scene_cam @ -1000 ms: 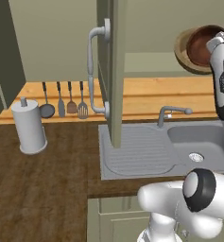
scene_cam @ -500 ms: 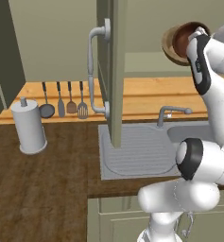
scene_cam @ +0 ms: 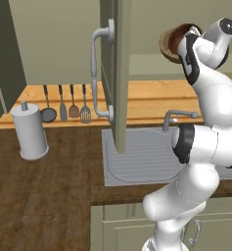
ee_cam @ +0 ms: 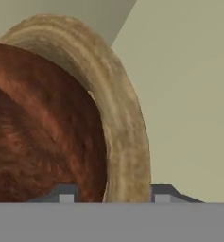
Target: Pick up the bowls on the counter and stack them on top of one another in the open cabinet. Place the smaller bowl on top of the larger bowl.
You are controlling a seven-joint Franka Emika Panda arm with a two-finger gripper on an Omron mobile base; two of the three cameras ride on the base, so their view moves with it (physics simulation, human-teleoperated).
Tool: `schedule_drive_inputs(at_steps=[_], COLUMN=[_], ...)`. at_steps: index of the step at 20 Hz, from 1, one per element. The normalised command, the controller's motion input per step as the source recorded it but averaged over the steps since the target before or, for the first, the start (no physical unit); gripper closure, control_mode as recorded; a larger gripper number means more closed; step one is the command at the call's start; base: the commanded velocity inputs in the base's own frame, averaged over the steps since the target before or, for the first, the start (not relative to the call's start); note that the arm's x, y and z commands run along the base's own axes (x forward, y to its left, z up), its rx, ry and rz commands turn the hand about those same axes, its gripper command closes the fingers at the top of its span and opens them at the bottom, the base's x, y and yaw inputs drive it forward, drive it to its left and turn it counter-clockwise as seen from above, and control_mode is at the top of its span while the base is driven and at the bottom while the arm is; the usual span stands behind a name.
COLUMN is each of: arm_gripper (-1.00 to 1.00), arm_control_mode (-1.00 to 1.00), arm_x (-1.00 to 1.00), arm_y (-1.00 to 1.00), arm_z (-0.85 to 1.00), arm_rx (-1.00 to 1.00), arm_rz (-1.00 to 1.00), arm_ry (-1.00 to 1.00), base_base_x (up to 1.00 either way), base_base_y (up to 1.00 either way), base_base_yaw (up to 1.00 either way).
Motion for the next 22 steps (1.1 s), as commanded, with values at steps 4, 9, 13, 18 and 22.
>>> schedule_drive_inputs(at_steps=[4, 9, 13, 18, 22], arm_gripper=[-1.00, -1.00, -1.00, -1.00, -1.00], arm_control_mode=[-1.00, -1.00, -1.00, -1.00, -1.00], arm_x=[-0.26, -0.81, -1.00, -1.00, -1.00], arm_y=[-0.08, -0.19, -0.22, -0.11, 0.00], arm_z=[0.00, 0.00, -0.03, -0.79, -1.00], arm_rx=[0.00, 0.03, 0.06, -0.02, -0.20], arm_rz=[0.00, 0.00, -0.01, 0.00, 0.00], arm_ry=[0.00, -0.08, -0.11, 0.05, 0.33], base_base_x=[0.00, 0.00, 0.00, 0.00, 0.00], base_base_y=[0.00, 0.00, 0.00, 0.00, 0.00], base_base_yaw=[0.00, 0.00, 0.00, 0.00, 0.00])
